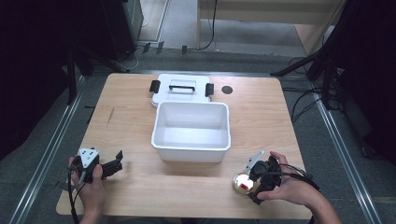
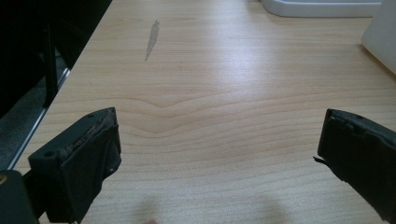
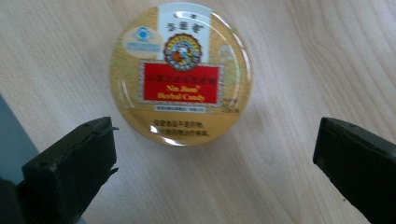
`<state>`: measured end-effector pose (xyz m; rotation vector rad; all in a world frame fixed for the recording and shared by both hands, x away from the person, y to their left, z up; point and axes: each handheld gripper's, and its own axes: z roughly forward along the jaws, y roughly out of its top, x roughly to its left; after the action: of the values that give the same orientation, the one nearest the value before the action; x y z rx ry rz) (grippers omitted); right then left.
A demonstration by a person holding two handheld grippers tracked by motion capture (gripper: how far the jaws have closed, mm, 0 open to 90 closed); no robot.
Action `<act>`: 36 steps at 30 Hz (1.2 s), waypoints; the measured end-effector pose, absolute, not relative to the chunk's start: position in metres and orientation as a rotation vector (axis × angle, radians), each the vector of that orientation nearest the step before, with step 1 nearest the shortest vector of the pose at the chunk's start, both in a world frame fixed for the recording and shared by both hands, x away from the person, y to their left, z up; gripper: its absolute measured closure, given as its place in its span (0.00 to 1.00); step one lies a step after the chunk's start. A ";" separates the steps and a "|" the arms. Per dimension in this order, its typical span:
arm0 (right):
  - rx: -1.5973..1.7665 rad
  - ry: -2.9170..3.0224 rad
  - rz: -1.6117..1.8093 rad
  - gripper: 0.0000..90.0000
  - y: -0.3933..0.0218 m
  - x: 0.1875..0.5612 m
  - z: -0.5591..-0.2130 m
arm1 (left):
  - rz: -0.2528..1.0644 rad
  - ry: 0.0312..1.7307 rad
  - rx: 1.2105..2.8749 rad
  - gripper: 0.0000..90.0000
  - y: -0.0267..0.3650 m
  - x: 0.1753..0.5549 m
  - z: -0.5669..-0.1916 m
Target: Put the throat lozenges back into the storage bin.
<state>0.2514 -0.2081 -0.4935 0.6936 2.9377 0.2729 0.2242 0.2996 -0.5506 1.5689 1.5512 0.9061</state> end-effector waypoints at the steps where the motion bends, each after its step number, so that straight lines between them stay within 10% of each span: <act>1: 0.681 2.944 0.271 0.00 -0.207 0.251 -0.494 | 0.907 1.551 1.568 0.00 0.300 0.224 -0.551; 36: 0.616 2.977 0.200 0.21 -0.172 0.253 -0.511 | 0.899 1.549 1.567 0.00 0.300 0.225 -0.551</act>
<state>0.2534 -0.1720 -0.5111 0.6165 2.9769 0.2000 0.2251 0.3003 -0.5506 1.5665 1.5491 0.8988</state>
